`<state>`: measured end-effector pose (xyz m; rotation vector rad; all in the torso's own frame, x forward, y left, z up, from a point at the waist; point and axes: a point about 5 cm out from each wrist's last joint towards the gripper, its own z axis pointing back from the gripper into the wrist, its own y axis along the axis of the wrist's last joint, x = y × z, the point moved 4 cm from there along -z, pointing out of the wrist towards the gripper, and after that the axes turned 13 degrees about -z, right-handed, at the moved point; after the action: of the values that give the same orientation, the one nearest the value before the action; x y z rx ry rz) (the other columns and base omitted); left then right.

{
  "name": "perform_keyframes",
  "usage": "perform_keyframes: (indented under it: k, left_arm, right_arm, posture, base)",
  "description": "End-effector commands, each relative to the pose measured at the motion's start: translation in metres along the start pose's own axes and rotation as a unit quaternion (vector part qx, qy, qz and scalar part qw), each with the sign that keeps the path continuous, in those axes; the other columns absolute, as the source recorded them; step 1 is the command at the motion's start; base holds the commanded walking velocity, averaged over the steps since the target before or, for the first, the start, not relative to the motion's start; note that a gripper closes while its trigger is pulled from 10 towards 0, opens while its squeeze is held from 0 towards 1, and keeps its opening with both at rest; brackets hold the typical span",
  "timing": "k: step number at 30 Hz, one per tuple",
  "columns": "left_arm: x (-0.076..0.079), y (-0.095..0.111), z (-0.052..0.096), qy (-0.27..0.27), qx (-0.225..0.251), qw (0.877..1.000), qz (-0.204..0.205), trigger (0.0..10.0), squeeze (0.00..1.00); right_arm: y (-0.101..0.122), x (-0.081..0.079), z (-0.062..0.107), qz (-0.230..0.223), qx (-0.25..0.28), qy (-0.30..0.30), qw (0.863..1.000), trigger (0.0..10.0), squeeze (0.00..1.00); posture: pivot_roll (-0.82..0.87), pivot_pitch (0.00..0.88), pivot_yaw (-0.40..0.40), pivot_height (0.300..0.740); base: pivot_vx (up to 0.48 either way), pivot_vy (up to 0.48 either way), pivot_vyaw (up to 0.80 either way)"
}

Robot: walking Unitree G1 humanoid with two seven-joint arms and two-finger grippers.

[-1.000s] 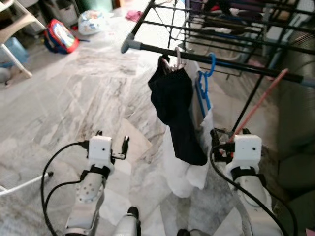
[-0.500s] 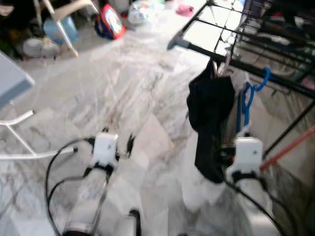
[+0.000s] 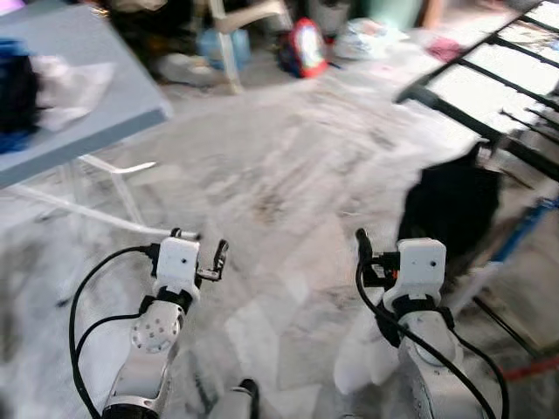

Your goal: Hang hanger

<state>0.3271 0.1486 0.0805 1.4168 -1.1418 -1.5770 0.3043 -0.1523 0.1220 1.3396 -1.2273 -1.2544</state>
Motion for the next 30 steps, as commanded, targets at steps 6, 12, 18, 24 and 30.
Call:
perform_keyframes:
  k: [6,12,18,24,30]
  left_arm:
    - [0.0003,-0.0009,-0.0033,-0.004,-0.008,1.000,-0.001,10.0,0.00]
    - [0.0015,-0.0021,-0.0040,-0.006,-0.012,1.000,0.004,10.0,0.00]
    - [0.0031,-0.0015,-0.0059,-0.006,-0.013,1.000,0.006,10.0,0.00]
    - [0.0050,-0.0027,-0.0057,-0.006,-0.016,1.000,0.008,10.0,0.00]
    - [0.0049,-0.0028,-0.0066,-0.006,-0.018,1.000,0.008,10.0,0.00]
  right_arm:
    - [-0.0071,0.0050,0.0018,-0.005,-0.008,-0.012,1.000,10.0,0.00]
    - [-0.0070,0.0051,0.0017,-0.008,-0.006,-0.016,1.000,10.0,0.00]
    - [-0.0067,0.0061,0.0011,-0.009,-0.004,-0.017,1.000,10.0,0.00]
    - [-0.0037,0.0064,0.0001,-0.010,0.001,-0.015,1.000,10.0,0.00]
    - [-0.0035,0.0084,0.0005,-0.018,0.002,-0.018,1.000,10.0,0.00]
  posture:
    - [0.04,0.192,0.058,0.740]
    - [0.03,0.192,0.063,0.740]
    - [0.03,0.195,0.063,0.740]
    - [0.02,0.204,0.064,0.740]
    - [0.02,0.211,0.063,0.740]
  base:
    - [0.000,0.000,0.80]
    - [0.000,0.000,0.80]
    - [0.000,0.000,0.80]
    - [0.000,0.000,0.80]
    - [0.000,0.096,0.13]
